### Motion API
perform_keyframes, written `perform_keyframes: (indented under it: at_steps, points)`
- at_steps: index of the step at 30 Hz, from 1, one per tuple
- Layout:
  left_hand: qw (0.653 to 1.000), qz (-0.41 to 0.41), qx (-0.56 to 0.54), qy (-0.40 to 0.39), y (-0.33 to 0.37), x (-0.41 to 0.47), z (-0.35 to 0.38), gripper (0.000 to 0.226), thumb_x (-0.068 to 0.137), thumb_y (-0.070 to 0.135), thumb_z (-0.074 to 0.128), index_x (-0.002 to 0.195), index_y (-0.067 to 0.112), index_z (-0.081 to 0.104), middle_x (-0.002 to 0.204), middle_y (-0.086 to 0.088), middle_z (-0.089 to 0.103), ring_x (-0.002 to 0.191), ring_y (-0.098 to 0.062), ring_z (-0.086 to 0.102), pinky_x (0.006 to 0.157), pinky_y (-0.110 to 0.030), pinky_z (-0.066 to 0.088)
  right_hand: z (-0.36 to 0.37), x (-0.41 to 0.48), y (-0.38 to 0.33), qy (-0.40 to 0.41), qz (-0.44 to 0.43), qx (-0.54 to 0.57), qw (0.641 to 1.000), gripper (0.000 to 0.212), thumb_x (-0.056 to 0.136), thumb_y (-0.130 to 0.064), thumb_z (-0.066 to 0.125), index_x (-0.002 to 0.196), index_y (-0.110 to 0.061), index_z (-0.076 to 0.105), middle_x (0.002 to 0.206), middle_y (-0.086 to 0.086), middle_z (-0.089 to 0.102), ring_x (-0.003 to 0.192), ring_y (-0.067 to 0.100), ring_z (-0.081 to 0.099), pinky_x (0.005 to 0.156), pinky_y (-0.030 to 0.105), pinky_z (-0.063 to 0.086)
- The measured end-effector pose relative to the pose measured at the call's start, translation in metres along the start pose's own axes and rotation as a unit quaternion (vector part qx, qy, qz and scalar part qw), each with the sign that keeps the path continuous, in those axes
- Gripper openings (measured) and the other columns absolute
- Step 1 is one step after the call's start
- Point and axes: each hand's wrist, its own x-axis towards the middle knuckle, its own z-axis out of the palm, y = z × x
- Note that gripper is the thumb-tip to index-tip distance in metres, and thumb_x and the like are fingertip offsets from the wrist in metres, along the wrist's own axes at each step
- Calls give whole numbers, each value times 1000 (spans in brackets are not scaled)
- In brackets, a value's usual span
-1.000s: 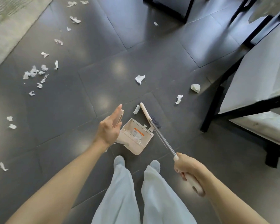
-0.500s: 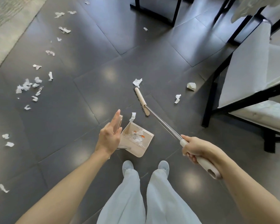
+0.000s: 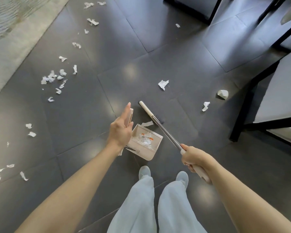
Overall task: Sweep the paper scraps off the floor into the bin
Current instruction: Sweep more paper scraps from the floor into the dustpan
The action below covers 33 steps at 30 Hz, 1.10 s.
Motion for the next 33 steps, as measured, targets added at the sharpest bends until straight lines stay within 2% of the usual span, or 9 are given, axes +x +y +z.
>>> perform_keyframes:
  at_steps: [3,7,11,14,17,21,26,30,33]
  points:
    - [1000,6,13,4,0,3,0,69,91,0,56,148,29,29,133,2,56,120,-14,54,86,6,25,5,-16,-4,-39,-3,-22,999,76,83,1,40,150,-32,27,77,6,51,47,16,47,43,20,43]
    - [1000,4,24,14,-9,-7,-6,69,91,4,57,147,33,29,131,2,59,116,-18,56,92,-10,31,2,-34,-3,-73,23,24,997,77,85,3,38,149,-38,27,76,7,49,40,11,39,39,16,36]
    - [1000,4,3,11,-13,-7,-15,69,90,2,58,146,33,32,123,14,57,110,-6,55,92,-8,32,-29,-48,-4,-80,33,77,993,78,85,7,42,147,-40,32,57,3,43,36,9,35,39,17,33]
    - [999,-1,-43,-13,-17,-3,-24,69,90,-1,56,144,35,35,124,22,49,114,12,47,96,-1,29,-48,-54,-13,-69,26,105,992,77,87,8,42,146,-41,31,48,1,40,35,9,34,38,16,32]
    - [997,-3,-66,-28,-20,-1,-32,69,91,-2,55,143,39,36,125,24,50,112,21,43,100,-3,29,-52,-51,-25,-44,14,123,991,79,86,8,41,147,-41,30,55,3,41,36,9,35,38,17,33]
    - [995,-13,-99,-22,-29,-10,-43,71,91,-5,53,135,47,36,125,23,51,113,23,43,95,1,30,-46,-34,-38,-13,2,135,991,79,85,8,40,147,-39,30,61,5,40,40,11,35,39,17,34]
    - [991,-43,-124,-12,-48,-24,-52,72,91,-7,51,128,53,38,127,22,51,118,19,43,94,0,32,-29,-7,-50,17,-13,22,1000,76,79,5,38,146,-33,33,64,10,50,49,20,44,48,26,42]
    - [996,-43,-73,11,-54,-19,-56,67,91,-2,53,141,40,37,125,22,50,112,26,41,95,2,30,-5,2,-62,6,-16,-45,999,73,82,4,37,149,-24,29,68,9,52,53,22,49,51,27,46]
    - [999,-27,-25,36,-53,-10,-58,65,90,0,56,144,32,37,125,19,52,112,15,46,93,2,29,19,-2,-71,-6,-34,-119,992,76,85,-2,38,154,-28,17,69,2,53,57,20,52,57,31,50]
